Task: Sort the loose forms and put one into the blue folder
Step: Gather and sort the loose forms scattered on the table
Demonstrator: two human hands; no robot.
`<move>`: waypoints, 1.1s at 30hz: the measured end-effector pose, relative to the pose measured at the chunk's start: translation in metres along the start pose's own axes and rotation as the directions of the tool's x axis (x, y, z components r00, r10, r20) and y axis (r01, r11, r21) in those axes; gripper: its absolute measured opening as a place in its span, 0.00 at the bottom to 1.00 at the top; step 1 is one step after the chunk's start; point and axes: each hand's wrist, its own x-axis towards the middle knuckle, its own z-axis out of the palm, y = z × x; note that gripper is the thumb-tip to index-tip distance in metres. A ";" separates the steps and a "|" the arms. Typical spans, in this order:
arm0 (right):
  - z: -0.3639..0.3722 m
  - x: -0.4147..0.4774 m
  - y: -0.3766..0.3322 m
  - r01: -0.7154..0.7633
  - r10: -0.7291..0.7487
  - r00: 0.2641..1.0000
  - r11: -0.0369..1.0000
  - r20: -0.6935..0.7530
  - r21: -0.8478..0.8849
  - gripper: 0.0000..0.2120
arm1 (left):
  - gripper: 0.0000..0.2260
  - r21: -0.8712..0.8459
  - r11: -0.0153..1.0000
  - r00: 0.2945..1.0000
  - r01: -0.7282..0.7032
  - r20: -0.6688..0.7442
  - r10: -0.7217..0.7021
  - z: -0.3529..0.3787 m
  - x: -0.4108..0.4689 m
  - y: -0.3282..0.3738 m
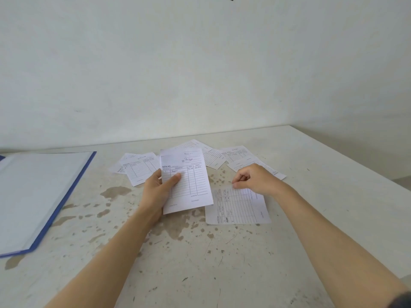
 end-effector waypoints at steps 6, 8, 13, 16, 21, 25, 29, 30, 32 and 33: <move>-0.005 0.012 -0.008 0.050 0.154 0.883 0.908 -0.443 0.415 0.03 | 0.08 -0.076 0.997 0.989 -0.019 -0.149 0.007 -0.006 0.005 0.003; -0.001 0.018 -0.009 0.081 0.245 0.810 0.853 -0.532 0.516 0.03 | 0.08 -0.089 0.995 0.978 -0.049 -0.207 0.029 -0.011 0.007 0.007; 0.014 0.026 -0.022 0.199 0.389 0.734 0.661 -0.557 0.724 0.03 | 0.06 0.006 0.993 0.951 -0.122 -0.287 0.118 -0.026 0.013 0.023; 0.033 0.030 -0.039 0.204 0.351 0.771 0.654 -0.531 0.729 0.03 | 0.07 0.048 0.992 0.963 -0.116 -0.240 0.124 -0.026 0.012 0.026; 0.078 0.038 -0.070 0.184 0.314 0.809 0.669 -0.498 0.721 0.04 | 0.11 -0.002 0.997 0.985 -0.081 -0.150 0.080 -0.010 0.002 0.024; 0.098 0.043 -0.081 0.155 0.342 0.803 0.670 -0.487 0.726 0.02 | 0.11 -0.053 0.990 0.982 -0.127 -0.145 0.118 0.001 -0.001 0.023; 0.105 0.043 -0.088 0.167 0.342 0.795 0.669 -0.500 0.724 0.02 | 0.10 -0.044 0.987 0.977 -0.153 -0.159 0.144 0.009 -0.002 0.023; 0.106 0.042 -0.089 0.173 0.327 0.801 0.675 -0.501 0.717 0.02 | 0.09 -0.033 0.986 0.975 -0.161 -0.163 0.154 0.011 -0.002 0.022; 0.106 0.040 -0.090 0.179 0.305 0.817 0.671 -0.489 0.719 0.01 | 0.08 -0.012 0.983 0.968 -0.181 -0.177 0.176 0.013 0.000 0.020; 0.105 0.039 -0.090 0.180 0.298 0.827 0.664 -0.478 0.726 0.02 | 0.08 -0.009 0.983 0.968 -0.181 -0.177 0.176 0.014 0.001 0.020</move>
